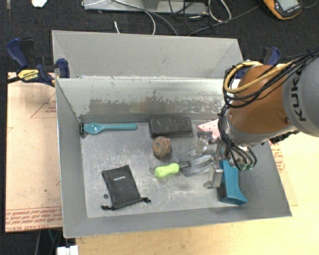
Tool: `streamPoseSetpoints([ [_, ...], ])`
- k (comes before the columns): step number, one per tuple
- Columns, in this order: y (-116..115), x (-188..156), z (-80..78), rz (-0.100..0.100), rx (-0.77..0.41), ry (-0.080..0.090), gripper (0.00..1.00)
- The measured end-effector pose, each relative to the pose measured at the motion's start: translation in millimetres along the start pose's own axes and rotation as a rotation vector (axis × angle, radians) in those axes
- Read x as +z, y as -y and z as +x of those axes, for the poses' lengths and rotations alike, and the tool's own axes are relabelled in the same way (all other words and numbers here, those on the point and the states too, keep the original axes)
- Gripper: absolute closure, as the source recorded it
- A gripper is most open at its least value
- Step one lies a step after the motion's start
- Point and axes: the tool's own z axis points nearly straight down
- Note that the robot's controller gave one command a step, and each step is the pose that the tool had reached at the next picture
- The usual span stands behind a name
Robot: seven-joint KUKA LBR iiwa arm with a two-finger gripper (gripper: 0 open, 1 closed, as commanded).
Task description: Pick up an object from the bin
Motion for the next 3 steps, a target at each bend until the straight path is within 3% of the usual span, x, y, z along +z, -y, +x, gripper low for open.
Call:
streamPoseSetpoints([
  [1,-0.2,-4.5,-1.7,0.001,-0.001,0.008,0.00],
  [2,-38.7,60.2,-53.5,0.000,-0.052,0.013,0.00],
  [3,-44.2,67.1,-56.8,0.001,-0.066,0.013,0.00],
])
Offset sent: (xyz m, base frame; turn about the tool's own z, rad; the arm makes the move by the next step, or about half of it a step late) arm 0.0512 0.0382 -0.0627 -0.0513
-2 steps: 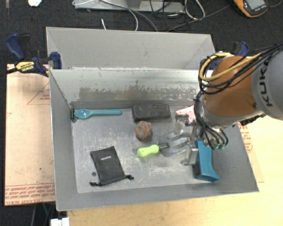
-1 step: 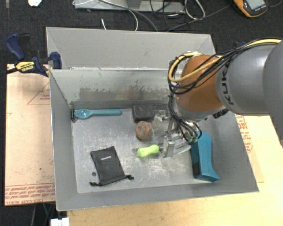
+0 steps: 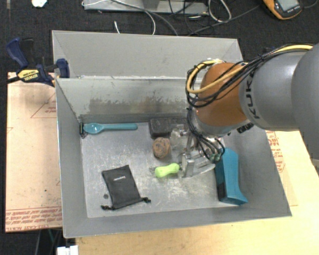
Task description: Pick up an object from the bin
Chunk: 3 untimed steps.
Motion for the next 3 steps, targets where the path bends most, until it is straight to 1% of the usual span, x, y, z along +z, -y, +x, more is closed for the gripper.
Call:
streamPoseSetpoints([
  [1,-2.7,6.9,38.4,-0.002,0.117,0.000,0.00],
  [2,-37.6,2.5,22.5,0.004,-0.152,0.029,1.00],
  [3,-40.0,8.1,27.9,0.000,-0.155,0.011,0.00],
])
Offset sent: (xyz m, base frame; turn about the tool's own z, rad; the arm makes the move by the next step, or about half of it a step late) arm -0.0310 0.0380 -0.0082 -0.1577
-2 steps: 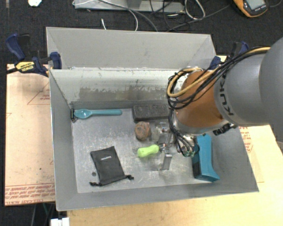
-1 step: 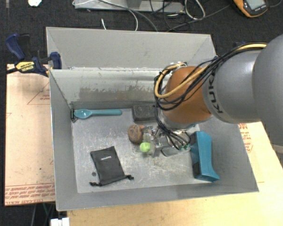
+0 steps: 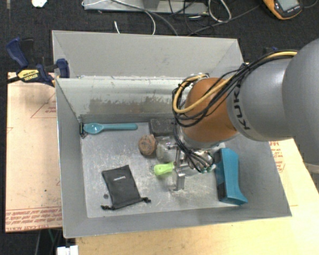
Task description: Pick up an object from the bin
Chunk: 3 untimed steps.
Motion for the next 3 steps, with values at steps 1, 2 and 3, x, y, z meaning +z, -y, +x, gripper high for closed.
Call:
streamPoseSetpoints([
  [1,-0.1,0.0,0.0,0.000,-0.001,0.000,1.00],
  [2,-0.1,0.0,0.0,0.000,-0.001,0.000,1.00],
  [3,-0.6,-12.0,8.1,-0.001,0.013,0.000,1.00],
])
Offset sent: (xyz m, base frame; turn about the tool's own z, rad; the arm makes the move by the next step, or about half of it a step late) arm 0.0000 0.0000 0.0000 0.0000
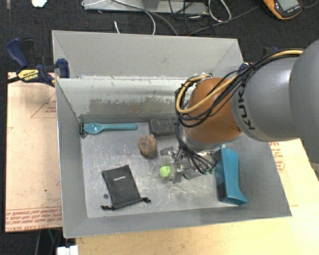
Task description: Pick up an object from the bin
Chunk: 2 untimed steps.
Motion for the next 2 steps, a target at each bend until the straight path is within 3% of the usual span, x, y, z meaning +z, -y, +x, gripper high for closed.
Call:
streamPoseSetpoints([
  [1,-3.5,-7.6,-9.2,0.000,-0.033,0.001,0.00],
  [2,-3.5,-7.6,-9.1,0.000,-0.033,0.001,0.00],
])
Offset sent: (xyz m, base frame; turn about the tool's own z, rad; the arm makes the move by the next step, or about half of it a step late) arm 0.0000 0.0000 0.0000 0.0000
